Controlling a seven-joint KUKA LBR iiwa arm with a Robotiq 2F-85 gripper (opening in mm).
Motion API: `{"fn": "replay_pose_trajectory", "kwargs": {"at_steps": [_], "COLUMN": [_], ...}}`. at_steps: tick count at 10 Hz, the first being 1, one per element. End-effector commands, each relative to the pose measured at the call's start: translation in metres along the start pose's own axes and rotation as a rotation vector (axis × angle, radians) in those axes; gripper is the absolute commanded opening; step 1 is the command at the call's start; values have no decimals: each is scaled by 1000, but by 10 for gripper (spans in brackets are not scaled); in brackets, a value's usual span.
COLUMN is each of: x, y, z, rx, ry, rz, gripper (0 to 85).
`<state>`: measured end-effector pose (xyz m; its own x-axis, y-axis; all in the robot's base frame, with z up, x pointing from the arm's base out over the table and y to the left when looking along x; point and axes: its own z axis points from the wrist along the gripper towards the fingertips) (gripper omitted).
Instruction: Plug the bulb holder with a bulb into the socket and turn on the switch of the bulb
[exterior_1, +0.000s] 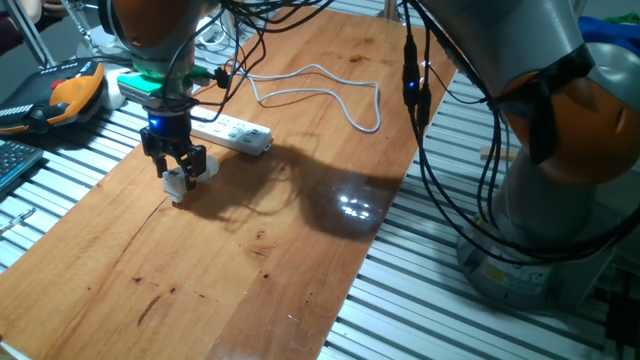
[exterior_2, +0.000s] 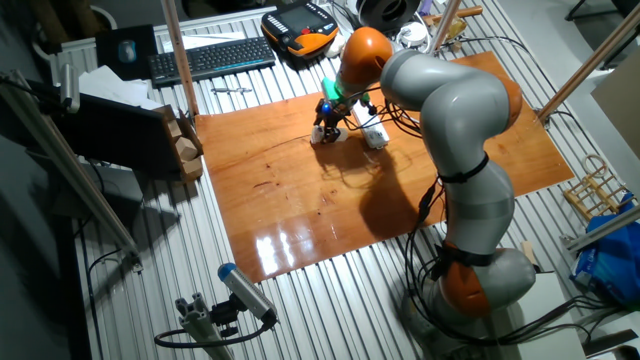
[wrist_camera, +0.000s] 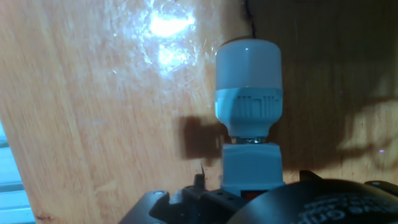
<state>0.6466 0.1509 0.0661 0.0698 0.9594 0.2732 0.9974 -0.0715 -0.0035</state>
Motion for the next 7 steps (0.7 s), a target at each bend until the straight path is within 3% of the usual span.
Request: {"fn": "replay_pose_trajectory", "kwargs": {"at_steps": [1,5,6,7], "x": [0,0,0,0], "y": [0,0,0,0], "z": [0,3,4,4], "rx": [3,17,28,34], "ry": [0,3,6,7], "rz": [-2,-14,-25,-40], "gripper": [680,680,510,510]}}
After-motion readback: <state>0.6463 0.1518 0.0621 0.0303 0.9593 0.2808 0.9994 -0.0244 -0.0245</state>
